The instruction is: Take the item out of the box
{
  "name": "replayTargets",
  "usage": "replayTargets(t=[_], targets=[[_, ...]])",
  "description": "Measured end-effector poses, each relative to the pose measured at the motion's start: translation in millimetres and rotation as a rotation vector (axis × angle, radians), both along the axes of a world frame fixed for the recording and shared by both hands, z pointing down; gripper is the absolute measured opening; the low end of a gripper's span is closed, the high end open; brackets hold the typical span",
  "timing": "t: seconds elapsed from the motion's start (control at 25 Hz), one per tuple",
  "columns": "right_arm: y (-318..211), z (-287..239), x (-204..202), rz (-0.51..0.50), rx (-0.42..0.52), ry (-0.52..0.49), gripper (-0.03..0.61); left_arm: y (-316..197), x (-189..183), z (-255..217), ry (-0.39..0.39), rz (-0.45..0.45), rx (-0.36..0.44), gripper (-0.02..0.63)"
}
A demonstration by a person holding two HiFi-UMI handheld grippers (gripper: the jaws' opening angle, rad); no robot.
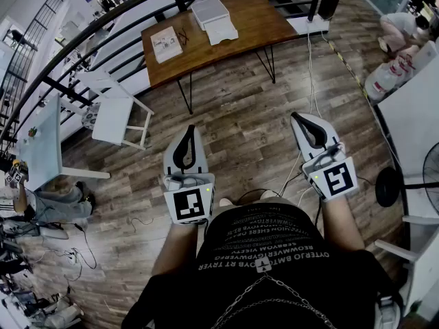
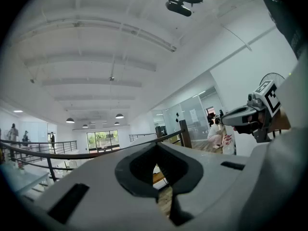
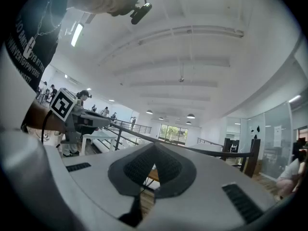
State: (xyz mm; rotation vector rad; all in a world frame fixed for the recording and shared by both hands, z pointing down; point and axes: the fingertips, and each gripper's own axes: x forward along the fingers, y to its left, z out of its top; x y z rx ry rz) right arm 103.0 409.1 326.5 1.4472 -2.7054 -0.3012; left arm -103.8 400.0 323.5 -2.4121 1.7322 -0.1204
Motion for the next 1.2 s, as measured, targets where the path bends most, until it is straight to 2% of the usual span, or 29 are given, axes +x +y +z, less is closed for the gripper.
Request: replayTargets(t=[0.28,0.56,0.72,0.88,1.04,1.2], targets=[[-13,5,29,-0.053,-0.014,-0.022,-0.003,-8,35,-4,-0.01,-0.03,0.015,0.005],[-28,15,57,-0.11,-0.039,-0.016,-0.001,-12,48,6,-0.015,-0.12,0.014,0.006],[-35,23,60,-0.139,-0.063,0.004,0.045,-13,52,6,-0.028,-0.156,0.041,0.006],[-45,25,59,-0.15,-0.074,0.007,0.075,-22,53,12,-0.088,-0.152,-0.003,0.006],[-58,25,55,-0.143,-0.09,-0.024,0.1,-29,51,14,-0.067,-0.137,-0.029,0.006],[-74,30,47,-0.141,-0.094,-0.011,0.117,-44,47,20,-0.064,-0.115,-0.037,0.006]])
